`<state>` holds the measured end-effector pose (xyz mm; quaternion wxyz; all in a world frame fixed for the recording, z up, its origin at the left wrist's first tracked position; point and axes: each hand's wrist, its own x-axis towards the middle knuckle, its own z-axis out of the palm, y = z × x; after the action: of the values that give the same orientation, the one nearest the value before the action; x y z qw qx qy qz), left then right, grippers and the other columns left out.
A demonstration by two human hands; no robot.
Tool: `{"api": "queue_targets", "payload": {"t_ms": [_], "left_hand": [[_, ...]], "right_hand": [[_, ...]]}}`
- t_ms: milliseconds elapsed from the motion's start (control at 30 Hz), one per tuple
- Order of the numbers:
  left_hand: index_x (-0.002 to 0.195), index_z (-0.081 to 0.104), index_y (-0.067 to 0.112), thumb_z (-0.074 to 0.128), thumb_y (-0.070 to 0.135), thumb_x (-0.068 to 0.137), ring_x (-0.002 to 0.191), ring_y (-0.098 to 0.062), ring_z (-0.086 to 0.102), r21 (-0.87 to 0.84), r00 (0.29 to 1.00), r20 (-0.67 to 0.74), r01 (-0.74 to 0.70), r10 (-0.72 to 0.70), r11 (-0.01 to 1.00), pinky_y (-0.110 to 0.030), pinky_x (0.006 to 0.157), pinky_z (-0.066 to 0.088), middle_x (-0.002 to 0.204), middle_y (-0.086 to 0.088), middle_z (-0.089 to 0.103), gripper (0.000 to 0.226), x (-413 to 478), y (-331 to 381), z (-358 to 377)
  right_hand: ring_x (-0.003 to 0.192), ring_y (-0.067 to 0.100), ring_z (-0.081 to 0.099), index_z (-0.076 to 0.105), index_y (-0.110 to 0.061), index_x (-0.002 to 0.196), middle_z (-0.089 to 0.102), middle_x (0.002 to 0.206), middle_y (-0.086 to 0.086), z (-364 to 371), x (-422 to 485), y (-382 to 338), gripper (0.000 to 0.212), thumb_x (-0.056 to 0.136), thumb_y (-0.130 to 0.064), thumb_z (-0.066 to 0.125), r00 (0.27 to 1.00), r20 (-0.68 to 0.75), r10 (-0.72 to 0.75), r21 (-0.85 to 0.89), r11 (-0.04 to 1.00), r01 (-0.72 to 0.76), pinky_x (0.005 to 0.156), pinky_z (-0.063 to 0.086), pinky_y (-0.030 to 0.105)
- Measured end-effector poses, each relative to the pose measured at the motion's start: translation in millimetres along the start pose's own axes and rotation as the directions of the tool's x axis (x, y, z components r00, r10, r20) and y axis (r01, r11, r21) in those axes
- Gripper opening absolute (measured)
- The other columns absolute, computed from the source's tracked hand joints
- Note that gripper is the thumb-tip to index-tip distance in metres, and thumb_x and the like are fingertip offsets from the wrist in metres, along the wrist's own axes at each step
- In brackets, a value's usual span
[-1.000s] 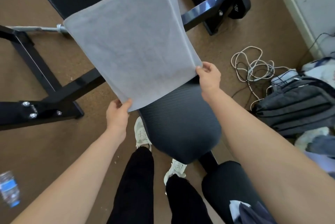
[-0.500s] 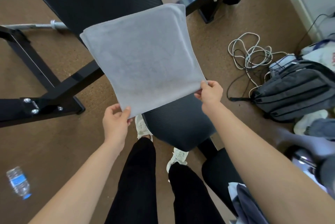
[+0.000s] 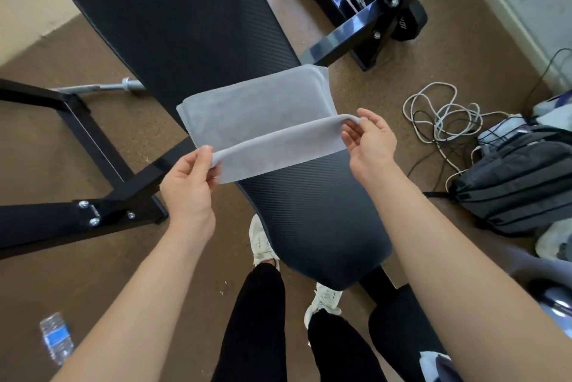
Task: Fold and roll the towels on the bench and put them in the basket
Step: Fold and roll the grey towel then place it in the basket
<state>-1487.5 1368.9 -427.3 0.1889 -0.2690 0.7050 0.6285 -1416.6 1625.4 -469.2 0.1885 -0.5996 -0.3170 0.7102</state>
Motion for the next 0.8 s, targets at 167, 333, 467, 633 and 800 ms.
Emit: {"api": "queue_targets", "payload": {"t_ms": [167, 333, 467, 633, 800], "left_hand": [[0.096, 0.076, 0.022, 0.073, 0.026, 0.097, 0.079, -0.008, 0.064, -0.082, 1.000, 0.001, -0.030, 0.030, 0.996, -0.019, 0.067, 0.052, 0.088, 0.002, 0.070, 0.005, 17, 27, 10], [0.104, 0.076, 0.020, 0.073, 0.026, 0.097, 0.085, -0.009, 0.066, -0.116, 1.000, -0.017, -0.009, 0.007, 0.993, -0.022, 0.075, 0.056, 0.099, 0.000, 0.074, 0.010, 32, 43, 17], [0.117, 0.072, 0.020, 0.070, 0.024, 0.099, 0.096, -0.014, 0.073, -0.144, 0.999, -0.050, 0.003, -0.010, 0.990, -0.022, 0.080, 0.059, 0.114, -0.002, 0.076, 0.019, 40, 48, 21], [0.130, 0.054, 0.024, 0.075, 0.023, 0.094, 0.103, -0.008, 0.066, 0.106, 0.972, -0.210, -0.081, 0.102, 0.991, -0.023, 0.087, 0.056, 0.116, 0.004, 0.063, 0.042, 41, 31, 20], [0.125, 0.042, 0.026, 0.085, 0.037, 0.083, 0.108, -0.012, 0.057, 0.251, 0.978, -0.211, 0.055, -0.001, 0.966, -0.024, 0.085, 0.047, 0.130, -0.002, 0.050, 0.061, 39, -4, 22]], "right_hand": [[0.069, 0.016, 0.070, 0.069, -0.011, 0.106, 0.072, 0.086, 0.011, 35, 13, -21, 0.016, 0.103, -0.006, 0.054, 0.998, 0.050, -0.033, -0.031, 0.999, 0.035, 0.065, 0.057, 0.024], [0.063, 0.014, 0.067, 0.070, -0.009, 0.108, 0.072, 0.084, 0.012, 62, 24, -31, 0.016, 0.103, -0.007, 0.055, 0.995, 0.058, -0.078, -0.088, 0.993, 0.083, 0.064, 0.057, 0.024], [0.080, 0.017, 0.074, 0.064, -0.009, 0.126, 0.074, 0.106, 0.012, 73, 34, -29, 0.027, 0.099, -0.009, 0.063, 0.984, 0.154, -0.089, -0.162, 0.980, 0.114, 0.076, 0.062, 0.029], [0.118, 0.014, 0.063, 0.047, -0.026, 0.148, 0.066, 0.127, -0.003, 57, 34, -6, 0.063, 0.090, -0.019, 0.069, 0.909, 0.287, -0.303, -0.591, 0.691, 0.417, 0.104, 0.054, 0.039], [0.127, 0.017, 0.052, 0.051, -0.018, 0.146, 0.055, 0.140, 0.003, 31, 21, 29, 0.055, 0.093, -0.020, 0.067, 0.839, 0.420, -0.346, -0.680, 0.492, 0.544, 0.111, 0.044, 0.037]]}}
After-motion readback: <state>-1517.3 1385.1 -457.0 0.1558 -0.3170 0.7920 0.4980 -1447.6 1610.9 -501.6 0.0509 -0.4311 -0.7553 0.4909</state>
